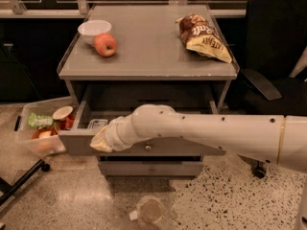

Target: Close top drawer

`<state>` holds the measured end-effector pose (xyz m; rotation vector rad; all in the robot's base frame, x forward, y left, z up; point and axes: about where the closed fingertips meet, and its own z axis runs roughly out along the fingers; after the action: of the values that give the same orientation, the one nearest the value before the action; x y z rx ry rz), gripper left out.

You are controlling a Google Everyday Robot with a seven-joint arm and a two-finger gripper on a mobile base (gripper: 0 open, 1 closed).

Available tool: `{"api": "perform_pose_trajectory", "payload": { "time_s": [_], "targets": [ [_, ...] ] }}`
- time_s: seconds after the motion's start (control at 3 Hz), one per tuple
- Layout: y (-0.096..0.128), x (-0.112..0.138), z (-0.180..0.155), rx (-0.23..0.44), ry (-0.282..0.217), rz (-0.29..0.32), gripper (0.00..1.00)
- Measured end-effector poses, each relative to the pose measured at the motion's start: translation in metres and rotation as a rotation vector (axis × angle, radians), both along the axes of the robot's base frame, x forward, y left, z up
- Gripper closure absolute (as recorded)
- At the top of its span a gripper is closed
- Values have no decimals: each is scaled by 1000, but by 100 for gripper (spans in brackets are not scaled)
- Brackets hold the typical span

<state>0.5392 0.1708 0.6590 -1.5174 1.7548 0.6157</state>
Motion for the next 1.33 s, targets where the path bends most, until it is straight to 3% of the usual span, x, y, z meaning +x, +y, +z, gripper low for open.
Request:
{"api": "perform_pose_trajectory", "payload": {
  "time_s": [0.67,1.0,1.33],
  "targets": [
    [-29,12,-2,-83,32,190,35],
    [-34,13,-8,-92,48,208,12],
    [-44,22,-18,-104,60,197,0]
  ]
}}
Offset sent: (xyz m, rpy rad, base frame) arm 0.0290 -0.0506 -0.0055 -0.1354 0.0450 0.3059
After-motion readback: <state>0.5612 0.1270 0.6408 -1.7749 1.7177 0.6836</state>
